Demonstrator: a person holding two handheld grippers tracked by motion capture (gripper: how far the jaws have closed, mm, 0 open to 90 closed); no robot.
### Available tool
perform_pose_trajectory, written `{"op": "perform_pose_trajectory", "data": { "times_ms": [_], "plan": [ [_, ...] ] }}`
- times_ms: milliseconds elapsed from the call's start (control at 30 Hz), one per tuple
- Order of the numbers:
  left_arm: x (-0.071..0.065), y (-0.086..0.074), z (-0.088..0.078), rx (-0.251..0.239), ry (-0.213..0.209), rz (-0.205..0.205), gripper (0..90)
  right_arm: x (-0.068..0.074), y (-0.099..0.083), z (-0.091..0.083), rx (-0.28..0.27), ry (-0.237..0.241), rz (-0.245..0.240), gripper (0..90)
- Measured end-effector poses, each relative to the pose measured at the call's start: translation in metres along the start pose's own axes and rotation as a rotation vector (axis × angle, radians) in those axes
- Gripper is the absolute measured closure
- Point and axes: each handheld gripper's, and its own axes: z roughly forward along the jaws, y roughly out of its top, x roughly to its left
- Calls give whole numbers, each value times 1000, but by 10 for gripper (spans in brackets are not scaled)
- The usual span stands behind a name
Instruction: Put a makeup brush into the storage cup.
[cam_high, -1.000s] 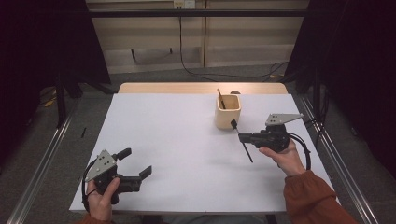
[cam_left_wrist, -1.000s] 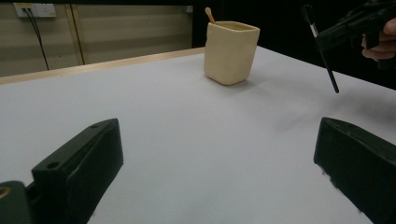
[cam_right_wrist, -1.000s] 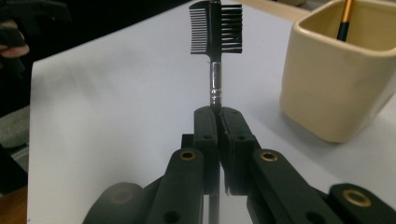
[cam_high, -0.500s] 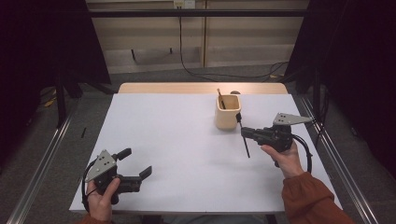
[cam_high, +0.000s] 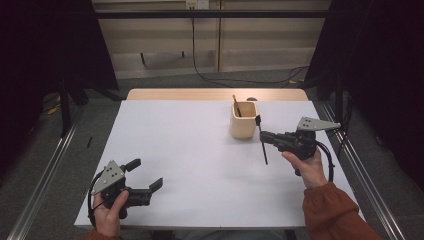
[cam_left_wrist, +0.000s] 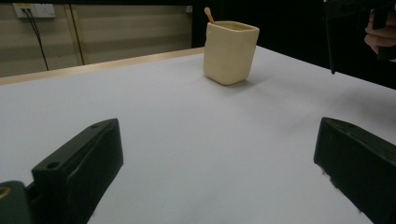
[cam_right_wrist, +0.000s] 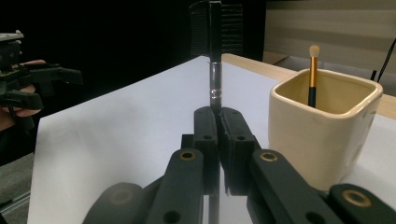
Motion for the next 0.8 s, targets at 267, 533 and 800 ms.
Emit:
{"op": "perform_pose_trajectory", "data": {
  "times_ms": [267,533,800],
  "plan": [
    [0,0,0,0,-1,2,12,-1,13,5,0,-2,-16,859],
    [0,0,0,-1,-4,3,12,-3,29,10,-27,-4,-26,859],
    [0,0,0,1,-5,-1,12,-7,47,17,-36,-6,-48,859]
  ]
}}
